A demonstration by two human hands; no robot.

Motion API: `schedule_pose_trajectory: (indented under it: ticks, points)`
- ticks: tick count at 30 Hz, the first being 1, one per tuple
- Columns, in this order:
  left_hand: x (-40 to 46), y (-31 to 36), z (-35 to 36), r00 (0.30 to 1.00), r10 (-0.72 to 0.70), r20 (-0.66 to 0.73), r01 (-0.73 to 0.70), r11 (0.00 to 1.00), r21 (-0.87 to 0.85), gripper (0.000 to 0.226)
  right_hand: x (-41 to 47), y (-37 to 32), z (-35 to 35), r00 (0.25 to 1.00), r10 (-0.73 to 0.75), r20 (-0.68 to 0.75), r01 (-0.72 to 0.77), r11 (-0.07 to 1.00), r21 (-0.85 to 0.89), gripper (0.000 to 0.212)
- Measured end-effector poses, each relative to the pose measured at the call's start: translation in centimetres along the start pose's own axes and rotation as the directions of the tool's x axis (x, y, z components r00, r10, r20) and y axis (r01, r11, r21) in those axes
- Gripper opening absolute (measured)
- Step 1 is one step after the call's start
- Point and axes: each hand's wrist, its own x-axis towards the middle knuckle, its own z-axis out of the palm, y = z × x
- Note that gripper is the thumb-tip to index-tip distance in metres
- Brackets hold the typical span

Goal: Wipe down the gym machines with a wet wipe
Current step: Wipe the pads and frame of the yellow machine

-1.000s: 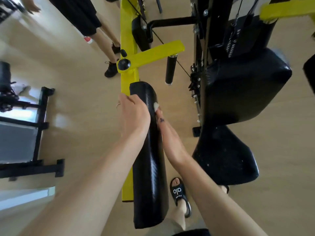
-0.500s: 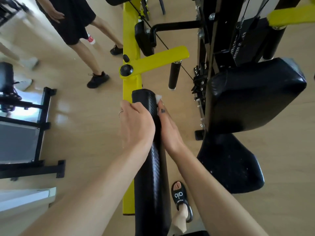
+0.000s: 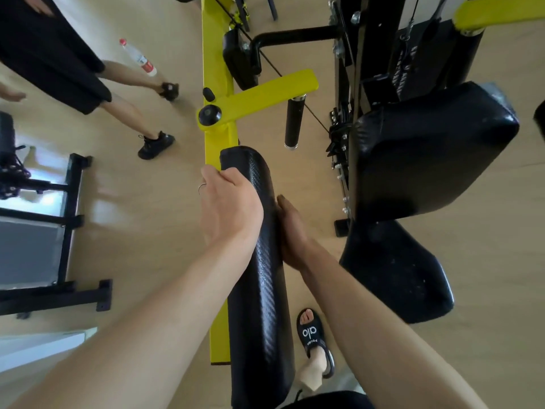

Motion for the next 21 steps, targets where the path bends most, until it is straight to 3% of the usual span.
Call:
schedule_pose_trajectory:
  ticks: [10, 13, 17, 19, 21]
  points:
    - [0.6, -0.2, 0.3, 1.0, 0.019, -0.009, -0.019, 0.999, -0.04, 0.034, -11.3, 12.7, -3.1, 0.995, 0.088, -0.056, -0.089, 0.996, -0.015, 0.061]
    - [0.6, -0.3, 0.0, 1.0, 0.009, 0.025, -0.006, 0.996, -0.088, 0.038, -14.2, 15.0, -2.8, 0.956, 0.1, -0.274, -0.092, 0.995, 0.042, 0.059]
    - [0.3, -1.1, -0.5, 0.997, 0.002, 0.074, 0.014, 0.978, -0.21, 0.036, -17.9, 16.8, -0.8, 0.899, 0.062, -0.434, 0.002, 0.989, 0.146, 0.052]
    - [-0.2, -1.9, -1.1, 0.994, 0.021, 0.111, 0.008, 0.967, -0.255, 0.032, -19.2, 17.3, 1.1, 0.844, 0.087, -0.529, 0.077, 0.957, 0.28, 0.051]
    - [-1.3, -3.2, -1.8, 0.988, 0.066, 0.142, -0.023, 0.958, -0.286, 0.028, -20.5, 17.0, 3.1, 0.831, 0.1, -0.547, 0.17, 0.89, 0.422, 0.034]
